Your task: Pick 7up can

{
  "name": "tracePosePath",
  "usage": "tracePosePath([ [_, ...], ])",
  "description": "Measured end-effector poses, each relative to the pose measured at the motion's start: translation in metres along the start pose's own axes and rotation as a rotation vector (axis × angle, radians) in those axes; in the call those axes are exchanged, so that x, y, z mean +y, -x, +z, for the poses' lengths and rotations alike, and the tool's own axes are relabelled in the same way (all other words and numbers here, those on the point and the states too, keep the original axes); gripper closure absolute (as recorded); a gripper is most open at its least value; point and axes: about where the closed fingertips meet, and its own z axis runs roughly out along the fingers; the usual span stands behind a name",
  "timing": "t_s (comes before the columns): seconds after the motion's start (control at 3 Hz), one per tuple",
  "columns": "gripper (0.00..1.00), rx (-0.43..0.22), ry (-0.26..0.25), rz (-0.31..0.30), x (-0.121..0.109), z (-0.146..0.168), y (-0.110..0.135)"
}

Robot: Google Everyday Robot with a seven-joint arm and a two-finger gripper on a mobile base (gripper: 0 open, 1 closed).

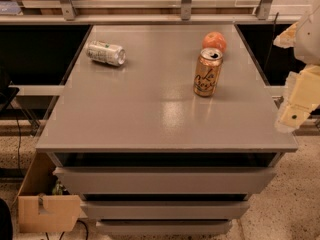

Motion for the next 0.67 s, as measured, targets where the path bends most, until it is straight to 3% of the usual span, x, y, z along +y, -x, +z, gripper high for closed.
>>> tracePosePath([
  [0.67, 0.0, 0.006, -0.029, 0.005, -0.0025, 0.0, 0.0049],
])
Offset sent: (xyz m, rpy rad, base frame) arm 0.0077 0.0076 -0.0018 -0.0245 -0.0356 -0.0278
